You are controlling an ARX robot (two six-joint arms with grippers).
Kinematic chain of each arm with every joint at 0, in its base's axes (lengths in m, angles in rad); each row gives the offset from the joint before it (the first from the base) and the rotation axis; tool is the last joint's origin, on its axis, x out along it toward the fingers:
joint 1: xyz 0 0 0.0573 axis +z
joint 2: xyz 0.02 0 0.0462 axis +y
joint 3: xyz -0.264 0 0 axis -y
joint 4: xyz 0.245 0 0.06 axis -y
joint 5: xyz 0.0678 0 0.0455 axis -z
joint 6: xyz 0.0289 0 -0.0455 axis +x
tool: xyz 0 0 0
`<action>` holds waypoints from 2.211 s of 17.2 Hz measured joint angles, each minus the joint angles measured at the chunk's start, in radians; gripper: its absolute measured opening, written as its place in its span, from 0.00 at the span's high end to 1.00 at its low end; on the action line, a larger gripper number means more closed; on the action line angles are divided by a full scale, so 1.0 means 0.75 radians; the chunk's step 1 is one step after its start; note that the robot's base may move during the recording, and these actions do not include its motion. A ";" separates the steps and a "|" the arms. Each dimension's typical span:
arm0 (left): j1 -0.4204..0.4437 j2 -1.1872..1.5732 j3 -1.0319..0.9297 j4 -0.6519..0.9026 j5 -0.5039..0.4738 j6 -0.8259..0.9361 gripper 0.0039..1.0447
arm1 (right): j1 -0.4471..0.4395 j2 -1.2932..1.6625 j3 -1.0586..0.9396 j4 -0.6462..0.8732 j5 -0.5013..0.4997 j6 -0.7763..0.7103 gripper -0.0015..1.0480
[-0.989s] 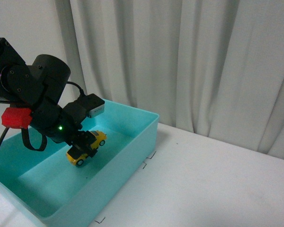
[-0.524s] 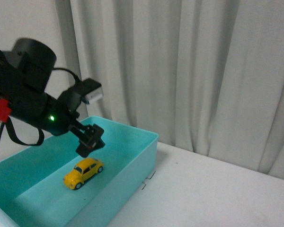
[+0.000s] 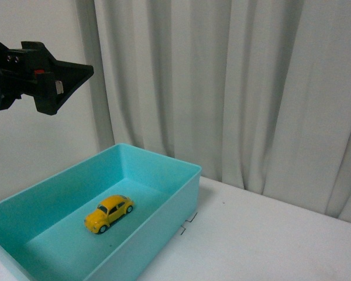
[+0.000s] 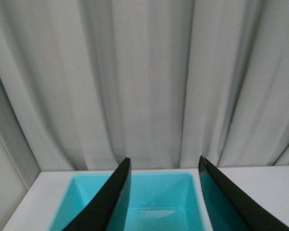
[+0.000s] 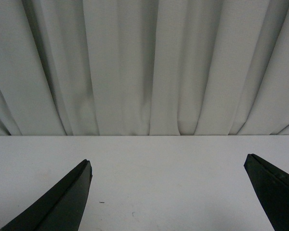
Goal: Wind up and store yellow beetle toy
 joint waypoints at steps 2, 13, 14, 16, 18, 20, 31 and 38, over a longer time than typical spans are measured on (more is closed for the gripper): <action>-0.106 -0.108 -0.121 -0.021 -0.098 -0.042 0.78 | 0.000 0.000 0.000 0.000 -0.002 0.000 0.06; -0.524 -0.611 -0.380 -0.257 -0.502 -0.067 0.99 | 0.000 0.000 0.000 0.001 0.000 0.000 0.06; -0.513 -0.640 -0.387 -0.281 -0.519 -0.069 0.99 | 0.000 0.000 0.000 -0.001 0.000 0.000 0.06; -0.513 -0.682 -0.423 -0.242 -0.518 -0.068 0.99 | 0.000 0.000 0.000 0.000 0.000 0.001 0.06; -0.513 -0.700 -0.432 -0.291 -0.517 -0.069 0.99 | 0.000 0.000 0.000 0.000 0.000 0.000 0.06; -0.514 -0.719 -0.432 -0.308 -0.518 -0.069 0.99 | 0.000 0.000 0.000 0.000 0.000 0.000 0.06; -0.515 -1.135 -0.431 -0.731 -0.517 -0.069 0.99 | 0.000 0.000 0.000 0.001 0.000 0.000 0.06; -0.515 -1.137 -0.431 -0.725 -0.518 -0.070 0.80 | 0.000 0.000 0.000 0.000 0.000 0.001 0.06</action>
